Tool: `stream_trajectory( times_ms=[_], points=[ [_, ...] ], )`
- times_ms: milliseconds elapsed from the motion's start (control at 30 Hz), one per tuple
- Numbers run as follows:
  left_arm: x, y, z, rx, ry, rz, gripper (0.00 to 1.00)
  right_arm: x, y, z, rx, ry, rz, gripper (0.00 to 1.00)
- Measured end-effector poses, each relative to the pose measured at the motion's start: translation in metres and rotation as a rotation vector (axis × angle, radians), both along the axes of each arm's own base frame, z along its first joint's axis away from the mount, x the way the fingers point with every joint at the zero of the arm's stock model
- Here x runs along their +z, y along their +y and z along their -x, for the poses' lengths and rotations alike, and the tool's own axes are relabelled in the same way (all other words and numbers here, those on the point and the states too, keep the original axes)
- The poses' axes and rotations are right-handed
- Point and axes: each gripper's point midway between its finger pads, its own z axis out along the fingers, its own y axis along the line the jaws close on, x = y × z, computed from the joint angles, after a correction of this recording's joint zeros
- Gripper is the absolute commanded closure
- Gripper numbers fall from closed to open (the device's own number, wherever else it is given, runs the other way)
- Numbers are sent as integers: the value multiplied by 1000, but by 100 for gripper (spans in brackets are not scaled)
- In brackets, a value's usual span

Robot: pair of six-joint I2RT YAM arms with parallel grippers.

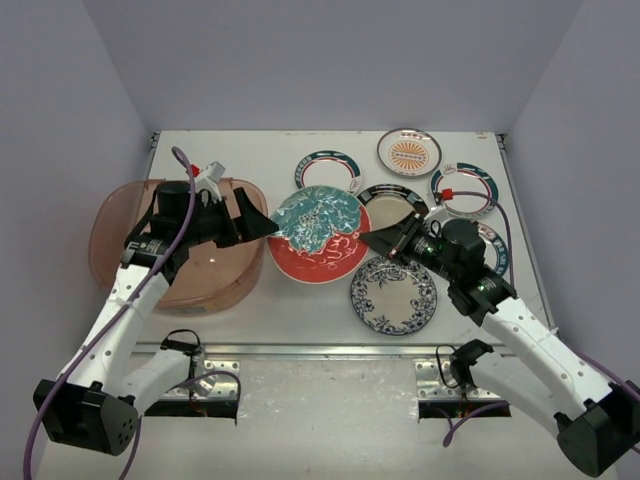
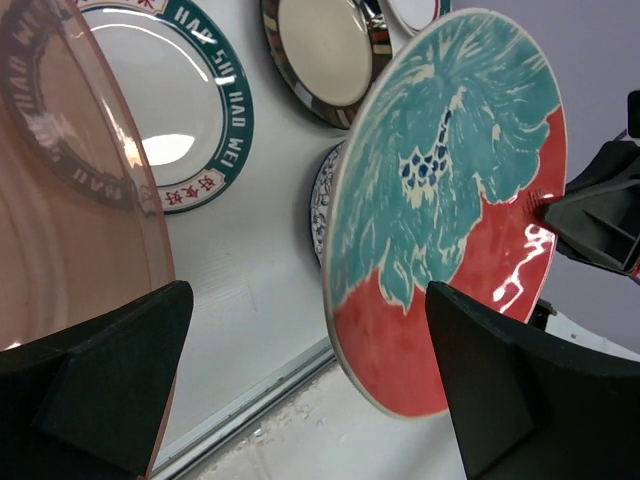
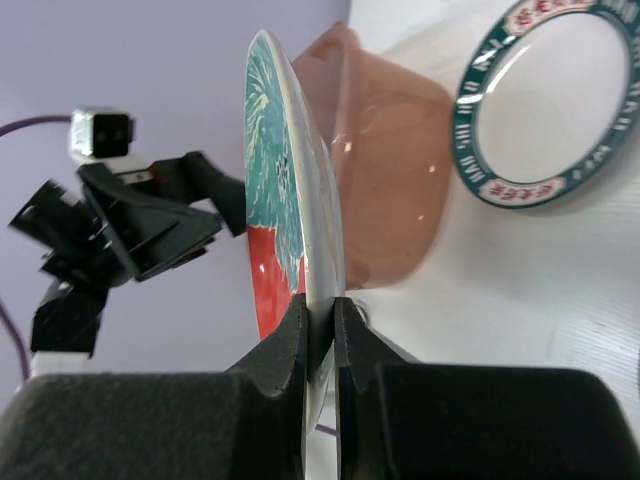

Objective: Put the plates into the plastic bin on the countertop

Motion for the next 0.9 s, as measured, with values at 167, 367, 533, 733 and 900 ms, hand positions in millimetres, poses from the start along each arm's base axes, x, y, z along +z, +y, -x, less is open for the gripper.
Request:
stream_trajectory(
  times_ms=[167,367,533,733,900],
  points=[
    [14,-14,-1,-47,-13,94,49,17,15,3,87,-21,-47,100],
    [37,-24,-5,-69,-51,188,100,10,23,-1,126,2,-57,100],
    [45,-23,-8,-38,-63,213,100,8,23,-8,120,-7,-53,59],
    [44,-4,-20,95,-60,190,100,28,31,-18,158,-71,-63,1],
    [34,60,-36,469,1,65,100,40,15,-33,109,-121,66,1]
  ],
)
